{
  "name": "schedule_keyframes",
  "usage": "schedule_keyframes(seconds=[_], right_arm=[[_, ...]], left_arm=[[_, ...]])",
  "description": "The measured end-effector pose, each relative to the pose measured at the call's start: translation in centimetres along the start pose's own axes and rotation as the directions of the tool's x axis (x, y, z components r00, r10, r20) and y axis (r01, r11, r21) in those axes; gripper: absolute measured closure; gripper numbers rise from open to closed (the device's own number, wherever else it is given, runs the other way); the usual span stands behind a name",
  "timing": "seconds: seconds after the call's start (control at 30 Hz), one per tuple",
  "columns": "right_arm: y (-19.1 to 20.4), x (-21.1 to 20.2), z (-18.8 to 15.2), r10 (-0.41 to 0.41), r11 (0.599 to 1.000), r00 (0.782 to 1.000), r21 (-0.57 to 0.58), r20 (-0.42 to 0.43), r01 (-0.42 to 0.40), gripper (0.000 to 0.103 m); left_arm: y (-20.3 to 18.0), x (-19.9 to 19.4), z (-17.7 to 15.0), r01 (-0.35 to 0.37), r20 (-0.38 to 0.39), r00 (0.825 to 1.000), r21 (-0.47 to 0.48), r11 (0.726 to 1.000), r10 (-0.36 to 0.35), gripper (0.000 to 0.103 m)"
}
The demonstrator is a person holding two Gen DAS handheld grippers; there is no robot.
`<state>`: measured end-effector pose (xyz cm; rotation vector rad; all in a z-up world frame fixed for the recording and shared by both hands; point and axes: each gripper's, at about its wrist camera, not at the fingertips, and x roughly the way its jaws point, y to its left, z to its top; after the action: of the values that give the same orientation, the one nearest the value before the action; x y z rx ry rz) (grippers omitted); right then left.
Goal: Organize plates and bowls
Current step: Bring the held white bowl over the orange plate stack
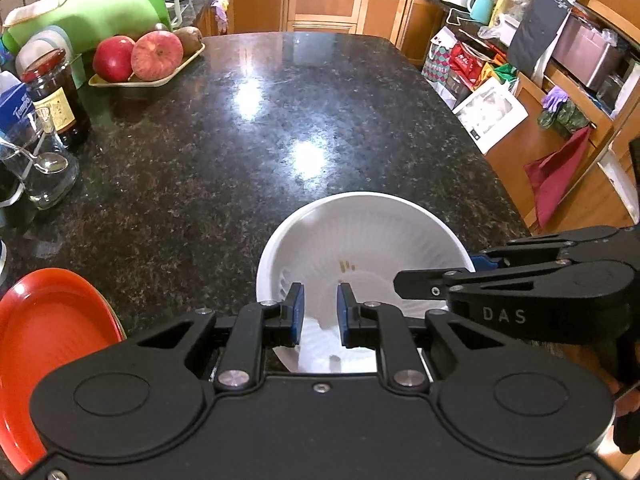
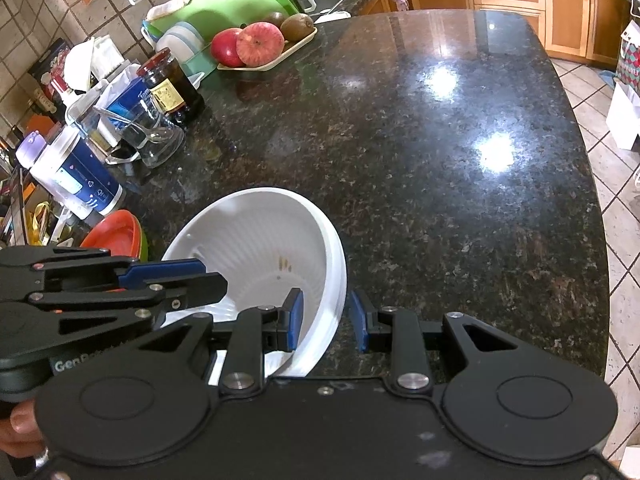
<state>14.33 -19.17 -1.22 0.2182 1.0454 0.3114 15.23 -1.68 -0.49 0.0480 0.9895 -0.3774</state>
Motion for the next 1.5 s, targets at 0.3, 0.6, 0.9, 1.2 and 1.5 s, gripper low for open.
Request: schedule_keyframes(seconds=[0.3,0.6,0.9,1.2,1.5], right_arm=[[0.0,-1.1,0.0,0.003,1.000,0.999,-0.027,0.038,-0.002,0.074],[0.5,-0.9,0.1,-0.001,0.997,0.999,-0.071,0.045,0.004,0.074],[0.6,-0.2,-0.1,-0.005,0.997,1.000,-0.083,0.027,0.008,0.074],[0.4,0.7,0.0,-0.011,0.996,1.000,-0.087,0.016,0.013,0.074],[0.2,1.1,0.2,0.000,0.996,1.000,-0.091,-0.011,-0.001,0.085]], left_arm=[[-0.1,-3.5,-0.4,-0.069,0.101,0.992,-0.012,0.998,0.070,0.079],[0.8,-2.8,-0.6,-0.139,0.088,0.986,0.000,0.990,0.138,0.079],[1.2,-0.8,-0.7,-0.082,-0.006,0.997,-0.045,0.996,0.082,0.078],[1.0,0.9,-0.5,-0.092,-0.044,0.995,-0.051,0.994,0.090,0.078],[0.3,1.5,-0.3,-0.131,-0.046,0.991,-0.061,0.990,0.128,0.072]])
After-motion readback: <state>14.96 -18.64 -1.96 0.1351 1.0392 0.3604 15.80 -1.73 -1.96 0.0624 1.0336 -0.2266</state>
